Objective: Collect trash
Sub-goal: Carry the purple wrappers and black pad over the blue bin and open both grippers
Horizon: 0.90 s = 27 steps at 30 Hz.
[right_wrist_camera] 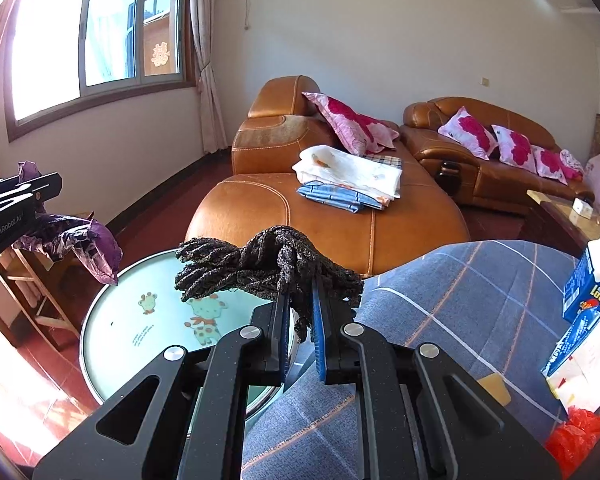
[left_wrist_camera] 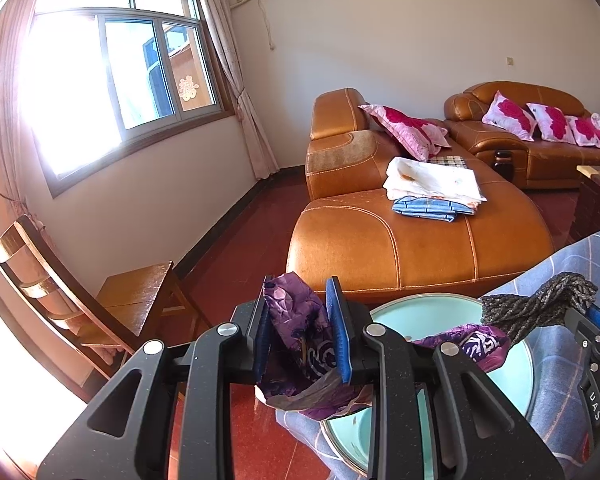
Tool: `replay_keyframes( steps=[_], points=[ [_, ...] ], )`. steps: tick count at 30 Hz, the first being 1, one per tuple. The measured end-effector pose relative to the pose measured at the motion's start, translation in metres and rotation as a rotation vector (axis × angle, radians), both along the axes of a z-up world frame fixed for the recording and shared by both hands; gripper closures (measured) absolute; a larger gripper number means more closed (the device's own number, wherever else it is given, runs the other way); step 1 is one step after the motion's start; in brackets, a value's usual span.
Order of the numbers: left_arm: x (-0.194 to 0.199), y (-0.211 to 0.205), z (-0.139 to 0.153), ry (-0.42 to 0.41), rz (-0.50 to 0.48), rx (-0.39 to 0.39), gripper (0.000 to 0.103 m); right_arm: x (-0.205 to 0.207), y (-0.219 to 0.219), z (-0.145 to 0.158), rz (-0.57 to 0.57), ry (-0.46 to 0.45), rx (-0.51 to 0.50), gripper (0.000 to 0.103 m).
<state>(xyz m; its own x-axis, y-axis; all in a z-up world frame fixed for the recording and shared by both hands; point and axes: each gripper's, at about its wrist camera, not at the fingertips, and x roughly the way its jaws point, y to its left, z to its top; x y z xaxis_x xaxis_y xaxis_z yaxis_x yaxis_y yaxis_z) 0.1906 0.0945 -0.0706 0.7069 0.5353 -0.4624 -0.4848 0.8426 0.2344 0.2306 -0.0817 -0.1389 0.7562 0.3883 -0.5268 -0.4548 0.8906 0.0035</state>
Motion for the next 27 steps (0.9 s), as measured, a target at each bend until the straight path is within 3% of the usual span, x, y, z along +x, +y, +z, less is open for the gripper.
replay_keyframes(
  steps=[7, 11, 13, 15, 27],
  points=[
    [0.0016, 0.001, -0.0003, 0.011, -0.01, -0.01, 0.073, -0.0003, 0.0037, -0.0008, 0.005, -0.002, -0.008, 0.091],
    [0.0018, -0.0022, -0.0027, 0.018, -0.034, -0.015, 0.068, -0.001, 0.0061, -0.0013, 0.017, -0.005, -0.015, 0.086],
    [0.0, -0.0022, -0.0021, 0.016, -0.035, -0.015, 0.054, -0.0009, 0.007, -0.002, 0.018, -0.004, -0.019, 0.079],
    [-0.0004, -0.0036, -0.0023, 0.016, -0.038, -0.009, 0.053, -0.0001, 0.0056, -0.0023, 0.013, 0.0, -0.014, 0.059],
    [-0.0006, -0.0084, -0.0046, 0.031, -0.049, -0.006, 0.049, -0.0013, -0.0011, -0.0012, -0.016, -0.006, 0.006, 0.054]
  ],
)
